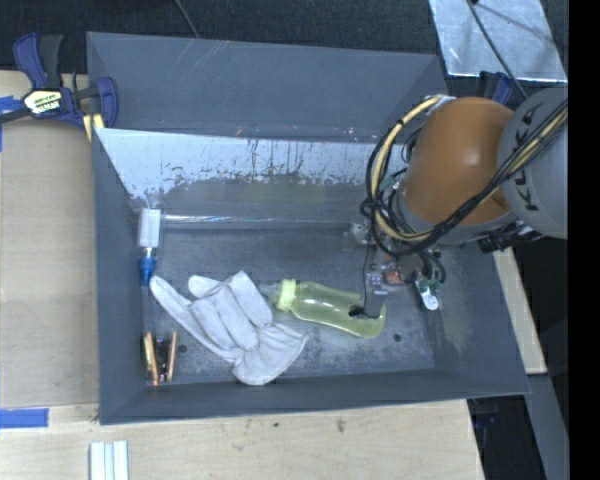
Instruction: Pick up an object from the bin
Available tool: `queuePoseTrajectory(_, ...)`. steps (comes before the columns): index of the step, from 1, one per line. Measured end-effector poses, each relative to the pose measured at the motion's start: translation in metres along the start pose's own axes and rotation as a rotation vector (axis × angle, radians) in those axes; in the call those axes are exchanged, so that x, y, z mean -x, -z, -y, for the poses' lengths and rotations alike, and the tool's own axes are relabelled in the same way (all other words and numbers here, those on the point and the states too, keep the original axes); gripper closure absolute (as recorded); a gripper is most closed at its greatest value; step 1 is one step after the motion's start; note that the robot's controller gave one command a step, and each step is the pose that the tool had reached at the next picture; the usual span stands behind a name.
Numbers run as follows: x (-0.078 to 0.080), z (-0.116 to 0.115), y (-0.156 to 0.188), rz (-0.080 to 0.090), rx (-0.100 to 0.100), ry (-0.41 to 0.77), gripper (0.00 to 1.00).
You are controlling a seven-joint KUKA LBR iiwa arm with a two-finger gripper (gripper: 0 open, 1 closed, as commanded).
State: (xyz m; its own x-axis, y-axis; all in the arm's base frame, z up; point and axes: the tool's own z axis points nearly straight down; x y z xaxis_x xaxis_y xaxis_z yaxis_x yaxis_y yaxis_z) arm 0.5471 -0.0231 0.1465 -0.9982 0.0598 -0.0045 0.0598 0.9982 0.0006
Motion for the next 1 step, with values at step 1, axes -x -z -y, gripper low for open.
queuePoseTrajectory(1,0.0107,-0.0108,-0.0298,-0.004,-0.001,0.069,0.0)
